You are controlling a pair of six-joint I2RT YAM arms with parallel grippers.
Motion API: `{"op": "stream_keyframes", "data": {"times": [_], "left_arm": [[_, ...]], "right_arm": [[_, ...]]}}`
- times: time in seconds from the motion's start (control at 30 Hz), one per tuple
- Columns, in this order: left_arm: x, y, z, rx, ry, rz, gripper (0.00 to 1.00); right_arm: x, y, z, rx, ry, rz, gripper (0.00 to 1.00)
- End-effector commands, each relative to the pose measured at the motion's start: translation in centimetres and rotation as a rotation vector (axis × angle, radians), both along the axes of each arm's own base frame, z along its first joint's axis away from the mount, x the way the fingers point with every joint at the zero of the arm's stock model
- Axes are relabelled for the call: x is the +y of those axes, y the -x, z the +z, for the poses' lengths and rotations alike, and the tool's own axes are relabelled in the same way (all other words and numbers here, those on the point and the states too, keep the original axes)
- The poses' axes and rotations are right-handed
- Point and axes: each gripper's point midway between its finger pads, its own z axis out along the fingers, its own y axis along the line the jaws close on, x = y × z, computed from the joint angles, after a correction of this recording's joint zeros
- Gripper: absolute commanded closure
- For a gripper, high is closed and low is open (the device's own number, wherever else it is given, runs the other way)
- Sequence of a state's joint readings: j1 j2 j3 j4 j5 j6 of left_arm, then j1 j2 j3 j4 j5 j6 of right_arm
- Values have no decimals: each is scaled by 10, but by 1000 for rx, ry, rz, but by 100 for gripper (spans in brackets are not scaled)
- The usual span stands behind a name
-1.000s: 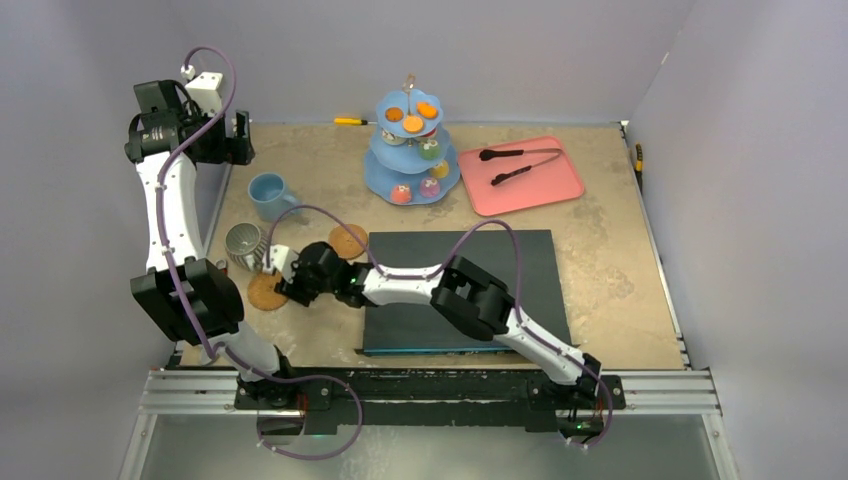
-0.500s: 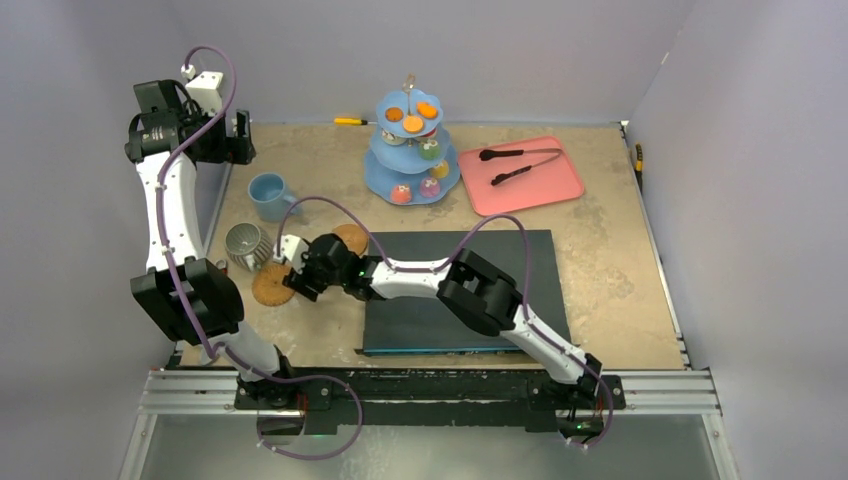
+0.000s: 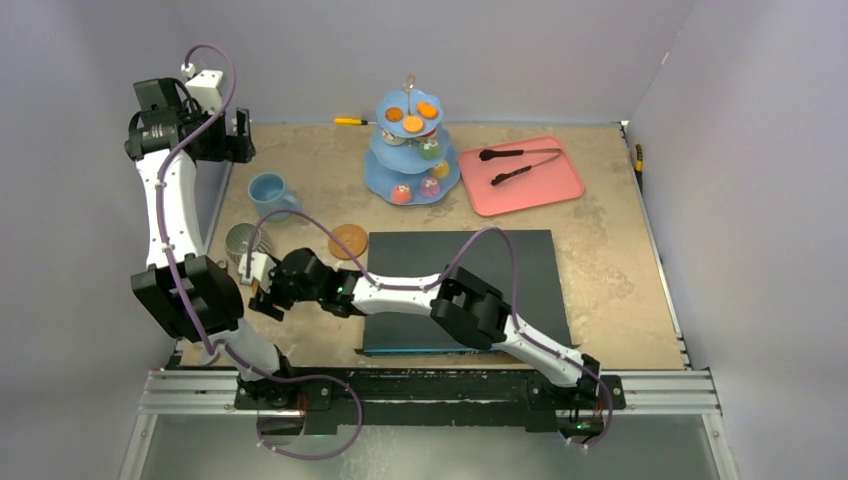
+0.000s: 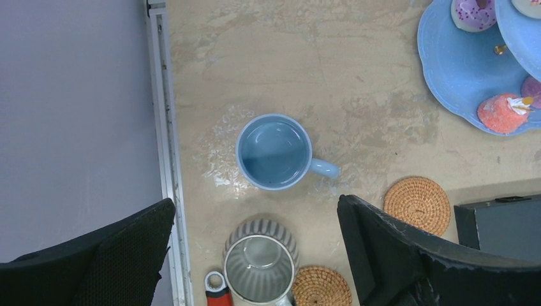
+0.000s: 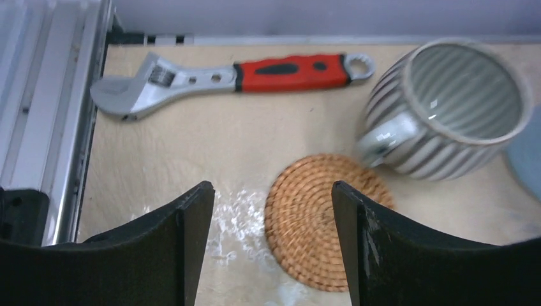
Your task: Serve the afternoon tea
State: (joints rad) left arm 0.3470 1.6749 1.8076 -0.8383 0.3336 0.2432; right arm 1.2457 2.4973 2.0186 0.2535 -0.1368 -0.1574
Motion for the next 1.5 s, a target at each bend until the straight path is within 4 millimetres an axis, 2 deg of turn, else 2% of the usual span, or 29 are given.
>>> {"op": "stream_keyframes", "data": {"times": [0.0, 0.1, 0.3, 0.4, 0.57, 0.73, 0.93, 1.2, 1.23, 1.37, 1.47], "left_arm": [[6, -6, 20, -46, -10, 12, 1], [7, -9, 26, -52, -8, 11, 1], [7, -11, 40, -78, -9, 11, 1], [7, -12, 43, -83, -13, 11, 1], [7, -12, 43, -84, -18, 12, 1], [7, -12, 42, -84, -10, 12, 1], [6, -11, 42, -84, -7, 13, 1], [4, -12, 43, -92, 0, 10, 1], [5, -12, 44, -94, -3, 11, 1], [7, -11, 45, -97, -20, 11, 1], [7, -11, 43, -92, -19, 10, 1]], "right_arm": [[3, 11, -17, 40, 20, 94, 30], [7, 12, -24, 58, 40, 107, 32], [8, 0, -35, 82, 87, 37, 36], [-5, -7, -45, 133, 130, 1, 39], [-50, -32, -64, 190, 197, -100, 42], [-75, -56, -65, 189, 212, -172, 43], [-68, -62, -54, 165, 181, -165, 41], [-35, -69, -26, 148, 113, -113, 39], [-32, -67, -27, 159, 112, -107, 39], [-32, -62, -37, 184, 131, -111, 41], [-38, -58, -27, 186, 115, -106, 40]]}}
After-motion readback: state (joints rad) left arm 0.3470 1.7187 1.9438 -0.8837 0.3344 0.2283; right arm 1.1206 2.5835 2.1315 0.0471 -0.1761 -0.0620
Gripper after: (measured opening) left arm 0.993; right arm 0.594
